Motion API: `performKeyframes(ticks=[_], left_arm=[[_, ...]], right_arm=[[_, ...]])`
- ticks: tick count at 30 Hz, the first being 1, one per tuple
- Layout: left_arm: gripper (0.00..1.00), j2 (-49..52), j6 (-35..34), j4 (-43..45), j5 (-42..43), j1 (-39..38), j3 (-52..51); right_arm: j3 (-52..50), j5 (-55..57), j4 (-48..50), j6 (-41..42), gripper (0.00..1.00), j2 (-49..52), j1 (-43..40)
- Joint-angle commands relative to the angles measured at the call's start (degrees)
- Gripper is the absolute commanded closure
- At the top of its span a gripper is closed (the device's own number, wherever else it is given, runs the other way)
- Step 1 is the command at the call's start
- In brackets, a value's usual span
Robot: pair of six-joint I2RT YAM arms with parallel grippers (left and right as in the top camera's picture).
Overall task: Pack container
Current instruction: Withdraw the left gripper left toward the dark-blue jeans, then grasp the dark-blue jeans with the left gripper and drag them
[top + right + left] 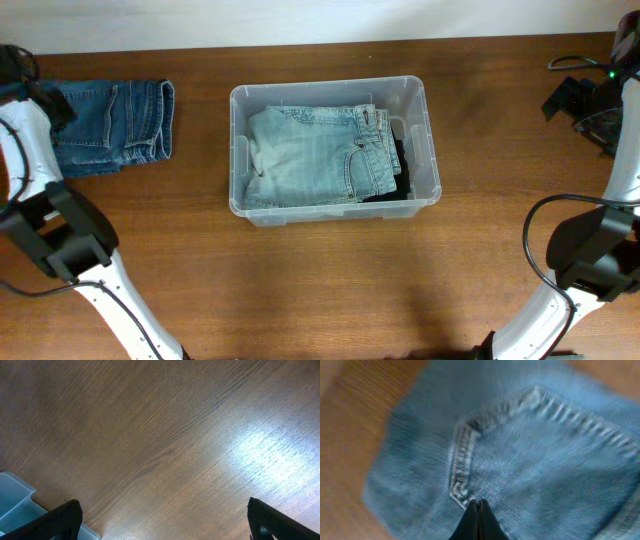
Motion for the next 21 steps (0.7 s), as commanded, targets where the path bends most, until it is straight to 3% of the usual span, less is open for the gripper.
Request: performKeyframes(ticks=[1, 7, 12, 21], left_arm=[[0.99, 3.1, 4.1, -0.2, 0.6, -0.4, 0.2], [1.00, 4.2, 4.1, -3.5, 1.7, -0.4, 0.2], [0.99, 4.2, 3.4, -9.2, 16.9, -0.5, 0.2], [0.99, 4.3, -2.8, -19.8, 17.8, -4.3, 0.2]], right_arm=[[-0.2, 0.7, 0.0, 0.7, 0.02, 0.1, -0.2], [-0.2, 0.7, 0.0, 0.7, 0.02, 0.1, -0.2], [-0.2, 0.7, 0.0, 0.7, 0.02, 0.1, -0.2], [-0.2, 0.7, 0.0, 0.7, 0.02, 0.1, -0.2]])
